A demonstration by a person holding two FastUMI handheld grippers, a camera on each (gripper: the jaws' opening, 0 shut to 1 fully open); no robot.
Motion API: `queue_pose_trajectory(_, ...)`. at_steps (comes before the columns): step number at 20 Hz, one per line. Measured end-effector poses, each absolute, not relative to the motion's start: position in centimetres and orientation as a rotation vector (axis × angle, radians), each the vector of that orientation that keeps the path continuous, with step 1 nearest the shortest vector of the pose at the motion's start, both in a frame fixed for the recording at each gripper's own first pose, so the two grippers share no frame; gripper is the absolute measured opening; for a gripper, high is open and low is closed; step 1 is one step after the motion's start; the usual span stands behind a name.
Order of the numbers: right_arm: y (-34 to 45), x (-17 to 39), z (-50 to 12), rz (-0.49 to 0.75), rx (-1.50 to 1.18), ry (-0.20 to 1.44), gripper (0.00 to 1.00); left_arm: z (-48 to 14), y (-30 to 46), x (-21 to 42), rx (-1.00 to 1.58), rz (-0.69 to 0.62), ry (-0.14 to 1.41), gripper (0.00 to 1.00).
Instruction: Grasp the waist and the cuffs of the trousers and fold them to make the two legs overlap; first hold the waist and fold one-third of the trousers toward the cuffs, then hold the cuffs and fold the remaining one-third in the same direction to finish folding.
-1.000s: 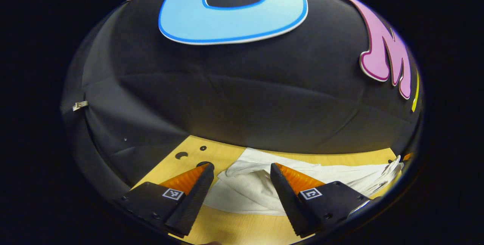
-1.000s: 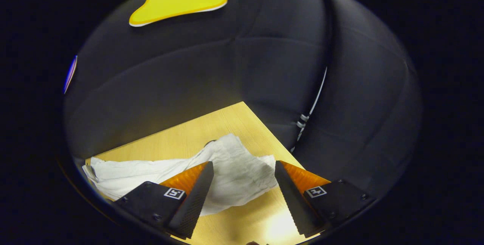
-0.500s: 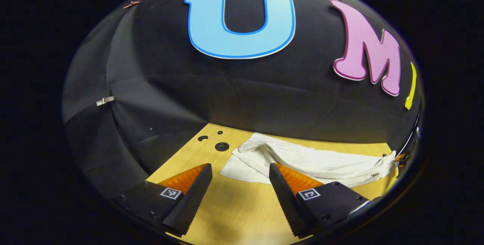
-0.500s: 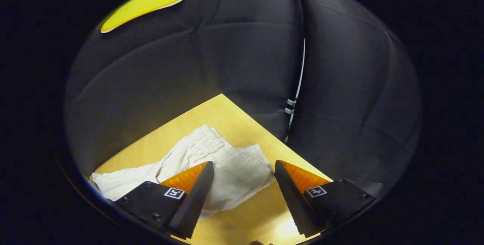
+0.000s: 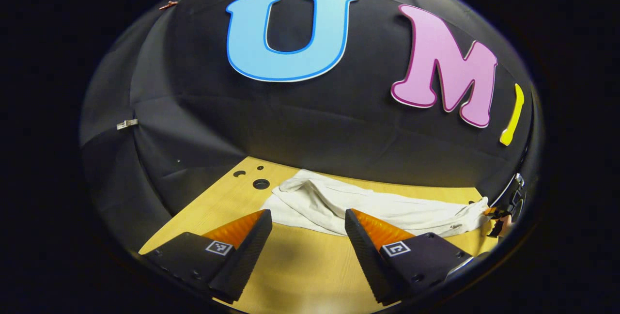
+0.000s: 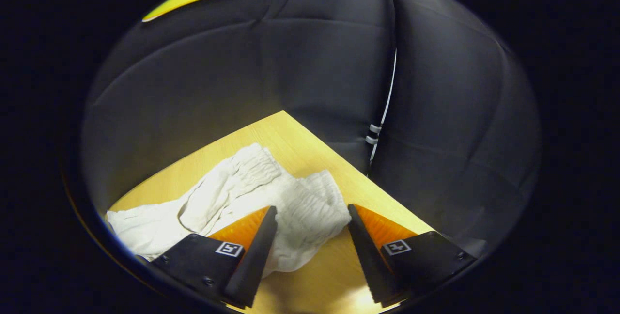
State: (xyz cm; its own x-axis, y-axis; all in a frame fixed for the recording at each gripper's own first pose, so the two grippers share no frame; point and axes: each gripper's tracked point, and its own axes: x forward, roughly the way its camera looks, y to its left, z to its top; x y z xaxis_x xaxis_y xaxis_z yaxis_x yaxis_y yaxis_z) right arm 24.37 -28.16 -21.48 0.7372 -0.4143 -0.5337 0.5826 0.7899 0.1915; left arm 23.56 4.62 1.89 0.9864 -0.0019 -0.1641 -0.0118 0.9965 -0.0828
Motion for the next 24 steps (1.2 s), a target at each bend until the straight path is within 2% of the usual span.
queue_pose_trajectory(1,-27.7,24.4,-21.2,-0.546,0.383,0.499,0.84,1.5,4.4,23.2,-0.082,0.003,0.177,0.96)
queue_pose_trajectory(2,-27.5,24.4,-20.7,-0.558,0.391,0.495,0.60,1.1,4.0,22.8,-0.090,-0.004,0.187,0.96)
queue_pose_trajectory(3,-26.7,24.8,-21.2,-0.548,0.423,0.510,0.57,0.9,3.7,22.5,-0.106,-0.017,0.194,0.96)
queue_pose_trajectory(6,-25.7,25.2,-21.1,-0.528,0.434,0.506,0.21,0.0,3.4,21.8,-0.124,-0.032,0.223,0.96)
queue_pose_trajectory(7,-25.8,25.1,-21.0,-0.521,0.426,0.505,0.16,0.1,3.5,21.8,-0.120,-0.034,0.224,0.96)
queue_pose_trajectory(10,-26.7,24.9,-16.9,-0.569,0.340,0.373,0.16,0.6,4.1,21.9,-0.117,-0.041,0.204,0.96)
queue_pose_trajectory(11,-26.2,25.3,-15.1,-0.562,0.336,0.330,0.16,0.6,4.6,21.7,-0.109,-0.031,0.201,0.92)
queue_pose_trajectory(13,-25.1,25.4,-12.0,-0.540,0.300,0.296,0.16,1.0,4.4,21.6,-0.110,-0.052,0.184,0.96)
queue_pose_trajectory(19,-17.9,23.9,-3.4,-0.402,0.163,0.201,0.16,0.4,5.8,20.9,-0.245,-0.033,0.174,0.96)
queue_pose_trajectory(24,-12.0,19.0,-0.8,-0.284,0.089,0.162,0.15,-0.1,8.2,20.7,-0.263,-0.015,0.155,0.96)
